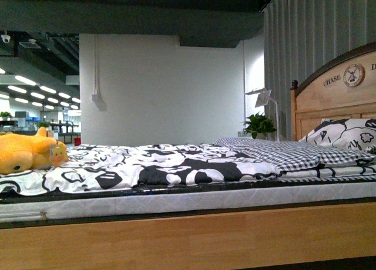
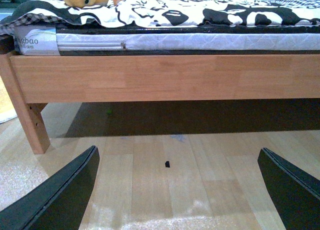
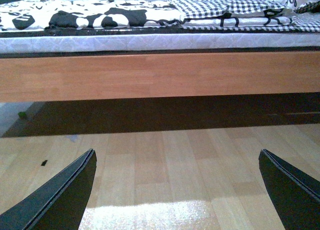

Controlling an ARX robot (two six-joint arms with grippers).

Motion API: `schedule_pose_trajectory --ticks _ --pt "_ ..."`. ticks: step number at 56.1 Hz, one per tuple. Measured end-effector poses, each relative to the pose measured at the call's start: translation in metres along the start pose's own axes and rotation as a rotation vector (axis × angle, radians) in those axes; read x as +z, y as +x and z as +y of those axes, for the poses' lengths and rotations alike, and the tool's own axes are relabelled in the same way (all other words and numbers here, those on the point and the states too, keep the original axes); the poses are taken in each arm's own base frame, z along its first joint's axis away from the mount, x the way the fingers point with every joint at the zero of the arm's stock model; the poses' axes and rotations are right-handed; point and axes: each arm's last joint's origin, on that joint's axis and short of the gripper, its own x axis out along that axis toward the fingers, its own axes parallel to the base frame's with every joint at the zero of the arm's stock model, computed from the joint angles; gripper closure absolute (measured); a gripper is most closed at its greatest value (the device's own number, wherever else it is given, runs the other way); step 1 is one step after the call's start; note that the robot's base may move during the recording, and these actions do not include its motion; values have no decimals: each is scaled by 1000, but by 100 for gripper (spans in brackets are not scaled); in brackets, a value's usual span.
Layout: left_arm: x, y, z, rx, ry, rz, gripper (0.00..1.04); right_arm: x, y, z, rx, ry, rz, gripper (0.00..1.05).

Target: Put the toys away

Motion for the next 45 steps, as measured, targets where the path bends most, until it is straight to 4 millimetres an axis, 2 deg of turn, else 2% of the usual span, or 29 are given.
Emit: schedule_pose_trajectory --ticks 45 --pt "0 0 0 0 0 0 6 0 0 0 0 0 0 7"
